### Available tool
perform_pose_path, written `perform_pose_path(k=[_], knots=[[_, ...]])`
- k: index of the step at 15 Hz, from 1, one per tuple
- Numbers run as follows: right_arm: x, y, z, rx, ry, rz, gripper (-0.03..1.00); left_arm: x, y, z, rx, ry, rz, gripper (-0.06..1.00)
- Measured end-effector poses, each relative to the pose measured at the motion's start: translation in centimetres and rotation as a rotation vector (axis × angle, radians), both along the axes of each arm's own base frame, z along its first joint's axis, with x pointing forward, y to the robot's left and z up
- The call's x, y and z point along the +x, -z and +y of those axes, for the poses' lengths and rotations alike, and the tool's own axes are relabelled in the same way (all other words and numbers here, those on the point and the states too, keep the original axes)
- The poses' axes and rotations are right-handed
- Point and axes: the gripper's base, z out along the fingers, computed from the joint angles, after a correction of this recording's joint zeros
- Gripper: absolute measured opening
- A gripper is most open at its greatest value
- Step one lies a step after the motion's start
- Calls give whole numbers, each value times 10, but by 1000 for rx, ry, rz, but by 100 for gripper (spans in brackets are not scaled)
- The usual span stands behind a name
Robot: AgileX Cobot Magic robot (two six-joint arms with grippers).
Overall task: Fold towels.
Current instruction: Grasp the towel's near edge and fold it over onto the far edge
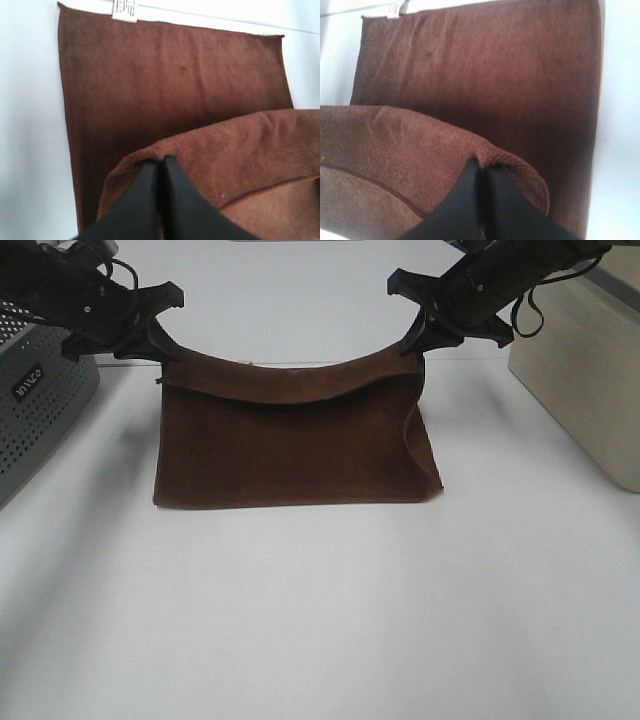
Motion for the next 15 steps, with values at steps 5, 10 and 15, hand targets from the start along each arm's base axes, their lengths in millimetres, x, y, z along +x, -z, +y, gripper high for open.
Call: perform_pose_path(k=[5, 10, 15], knots=[[51, 16, -3, -33, 2, -119, 0, 42, 25, 4, 12, -114, -119, 0], [71, 49, -6, -82, 21, -169, 0, 72, 60, 2, -10, -145, -148, 0], [76, 51, -7, -86, 51, -221, 12, 77, 71, 1, 4, -136, -154, 24]])
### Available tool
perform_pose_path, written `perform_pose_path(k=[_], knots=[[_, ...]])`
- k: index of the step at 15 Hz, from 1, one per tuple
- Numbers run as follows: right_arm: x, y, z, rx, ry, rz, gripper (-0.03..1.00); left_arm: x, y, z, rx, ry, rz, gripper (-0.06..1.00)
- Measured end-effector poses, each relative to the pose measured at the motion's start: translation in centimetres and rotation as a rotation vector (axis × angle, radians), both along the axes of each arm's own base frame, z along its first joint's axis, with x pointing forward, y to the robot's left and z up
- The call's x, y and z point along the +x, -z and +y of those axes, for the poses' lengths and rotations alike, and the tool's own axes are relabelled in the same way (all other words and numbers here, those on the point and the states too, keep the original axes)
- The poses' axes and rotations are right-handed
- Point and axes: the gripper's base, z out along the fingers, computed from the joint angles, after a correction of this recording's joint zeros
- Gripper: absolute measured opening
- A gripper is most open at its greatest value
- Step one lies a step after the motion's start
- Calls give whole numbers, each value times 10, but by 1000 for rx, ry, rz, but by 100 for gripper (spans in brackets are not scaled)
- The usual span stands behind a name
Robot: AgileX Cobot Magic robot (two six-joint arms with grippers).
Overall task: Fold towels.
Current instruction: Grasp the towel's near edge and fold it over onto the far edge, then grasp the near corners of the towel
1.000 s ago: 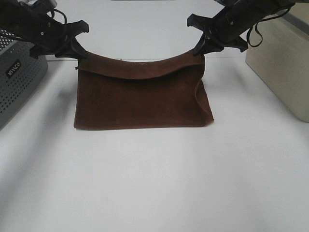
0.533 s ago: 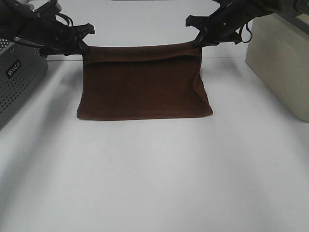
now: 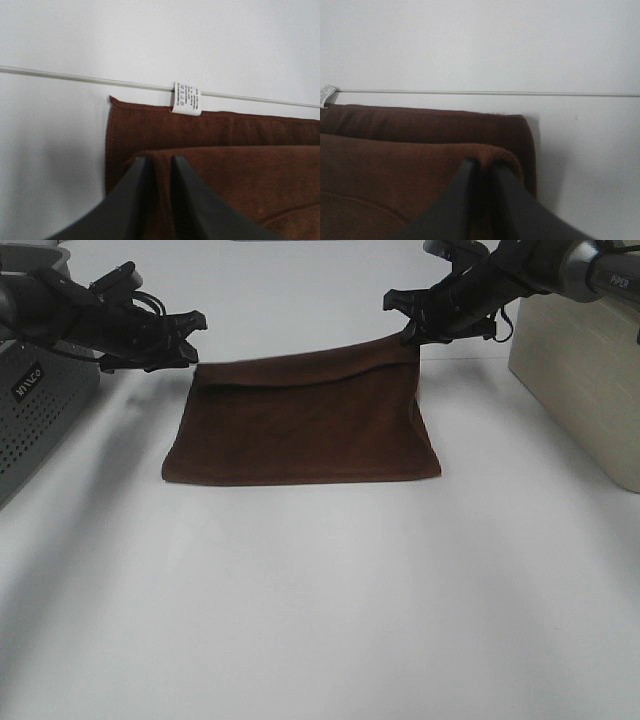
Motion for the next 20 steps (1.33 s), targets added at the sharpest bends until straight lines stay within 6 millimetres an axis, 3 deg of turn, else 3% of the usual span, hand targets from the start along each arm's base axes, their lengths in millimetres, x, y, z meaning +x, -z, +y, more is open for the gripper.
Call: perform_pose_path(k=[3, 5, 8, 12, 18, 20], knots=[[0, 0, 0, -4, 1, -4, 52, 0, 0, -3, 19, 17, -14, 66], [0, 0, 0, -3, -1, 2, 68, 0, 0, -6, 22, 23, -16, 76], [-7, -7, -1, -42, -43, 48, 71, -1, -2, -5, 28, 36, -13, 78], [-26, -36, -1, -58, -102, 173, 72, -11, -21, 0, 70, 155, 45, 78], [-46, -36, 0, -36, -112, 412, 72, -31, -44, 4, 36, 189, 257, 78], [-52, -46, -1, -41, -118, 440, 72, -39, -54, 5, 35, 177, 283, 78]])
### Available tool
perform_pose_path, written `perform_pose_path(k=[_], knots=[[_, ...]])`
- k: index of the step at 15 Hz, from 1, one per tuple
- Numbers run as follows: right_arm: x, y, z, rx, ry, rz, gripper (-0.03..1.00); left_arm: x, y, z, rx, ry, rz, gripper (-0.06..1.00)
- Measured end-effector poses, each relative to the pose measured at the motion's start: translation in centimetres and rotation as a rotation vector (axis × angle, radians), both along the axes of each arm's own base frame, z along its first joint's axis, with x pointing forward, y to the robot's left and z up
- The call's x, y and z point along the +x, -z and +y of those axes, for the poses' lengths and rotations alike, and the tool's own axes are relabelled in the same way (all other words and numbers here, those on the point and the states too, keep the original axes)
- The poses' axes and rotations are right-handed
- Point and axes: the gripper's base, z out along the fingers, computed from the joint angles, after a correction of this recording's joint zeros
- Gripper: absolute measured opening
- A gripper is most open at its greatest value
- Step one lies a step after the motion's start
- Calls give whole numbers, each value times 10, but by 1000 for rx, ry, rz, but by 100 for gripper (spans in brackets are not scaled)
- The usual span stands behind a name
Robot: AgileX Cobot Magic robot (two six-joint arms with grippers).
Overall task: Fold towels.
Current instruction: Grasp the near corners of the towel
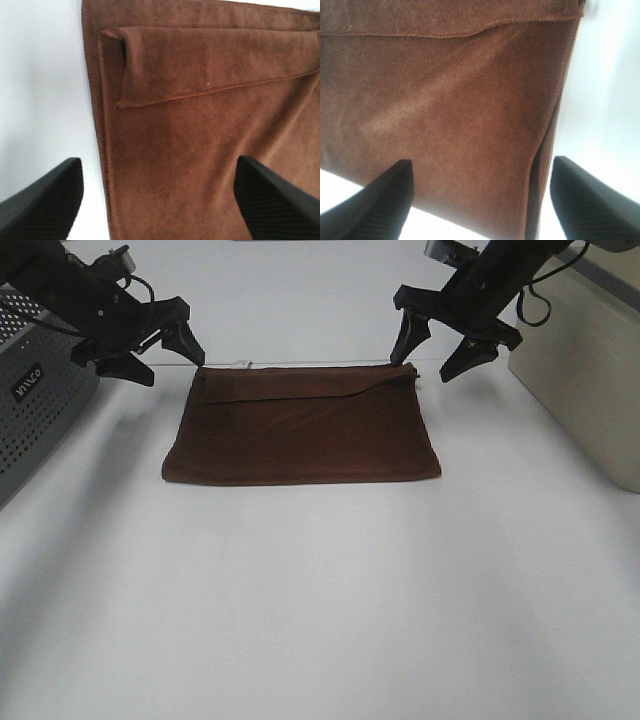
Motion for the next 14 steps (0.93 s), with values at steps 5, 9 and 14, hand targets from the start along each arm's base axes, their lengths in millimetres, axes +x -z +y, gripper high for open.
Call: perform_pose_path(k=[5, 9, 14], knots=[[-19, -5, -3, -17, 3, 64, 71, -51, 10, 7, 38, -25, 124, 78], [-49, 19, -7, -25, 24, 171, 71, -73, 24, 9, 63, 0, 180, 78], [-57, 36, -6, -14, 5, 188, 71, -73, 26, -5, 83, 51, 149, 78]])
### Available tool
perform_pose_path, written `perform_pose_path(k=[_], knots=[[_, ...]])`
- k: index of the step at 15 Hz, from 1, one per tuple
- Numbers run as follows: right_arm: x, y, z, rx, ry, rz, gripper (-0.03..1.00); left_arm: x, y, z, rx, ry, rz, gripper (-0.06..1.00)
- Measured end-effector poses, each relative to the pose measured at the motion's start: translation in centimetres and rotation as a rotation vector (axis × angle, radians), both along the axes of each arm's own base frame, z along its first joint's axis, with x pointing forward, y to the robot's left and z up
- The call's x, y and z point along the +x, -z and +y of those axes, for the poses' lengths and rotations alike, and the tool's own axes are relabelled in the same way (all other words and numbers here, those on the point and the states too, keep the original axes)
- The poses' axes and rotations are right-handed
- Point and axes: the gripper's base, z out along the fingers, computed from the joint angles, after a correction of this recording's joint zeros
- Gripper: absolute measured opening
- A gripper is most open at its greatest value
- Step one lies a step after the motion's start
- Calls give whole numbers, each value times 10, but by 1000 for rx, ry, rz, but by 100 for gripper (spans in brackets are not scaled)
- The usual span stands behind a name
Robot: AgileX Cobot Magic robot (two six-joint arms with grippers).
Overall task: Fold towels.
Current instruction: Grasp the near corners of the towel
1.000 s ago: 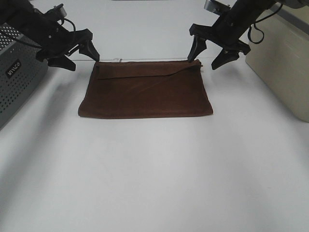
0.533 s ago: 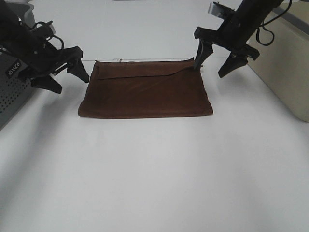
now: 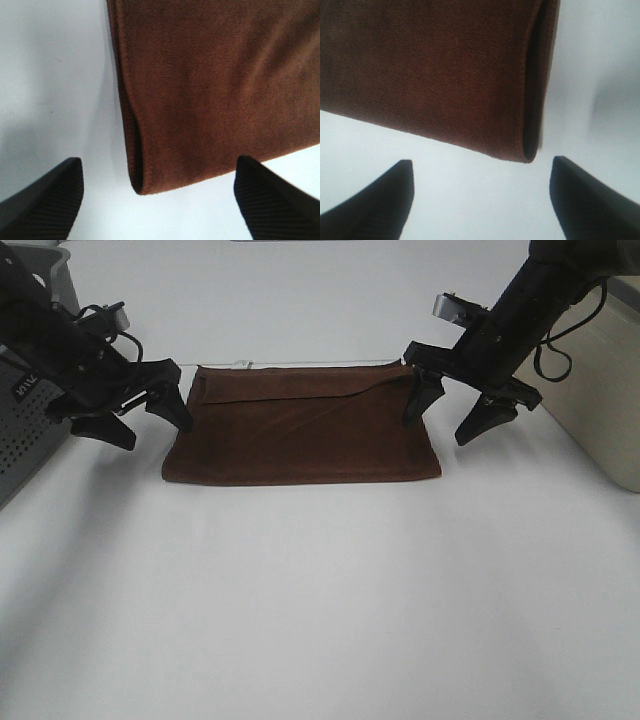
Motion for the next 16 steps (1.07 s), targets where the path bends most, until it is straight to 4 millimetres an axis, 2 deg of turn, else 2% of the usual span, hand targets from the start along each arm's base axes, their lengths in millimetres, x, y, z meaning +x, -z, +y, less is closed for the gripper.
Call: perform_pose_path(k=[2, 3, 8, 10, 12, 14, 16], knots=[[2, 4, 0, 0, 0, -12, 71, 0, 10, -6, 5, 7, 8, 78], [3, 12, 1, 2, 6, -3, 71, 2, 19, -9, 7, 2, 13, 78], [10, 41, 3, 17, 44, 2, 71, 7, 38, -10, -3, -47, 3, 75], [11, 48, 3, 23, 49, 4, 68, 9, 41, -11, -27, -69, 9, 74], [13, 51, 5, 46, 51, -5, 62, 11, 43, -12, -48, -87, 16, 73], [15, 53, 6, 53, 69, -26, 50, 11, 46, -13, -58, -90, 22, 70], [16, 56, 6, 56, 75, -28, 35, 11, 49, -14, -59, -85, 32, 56]])
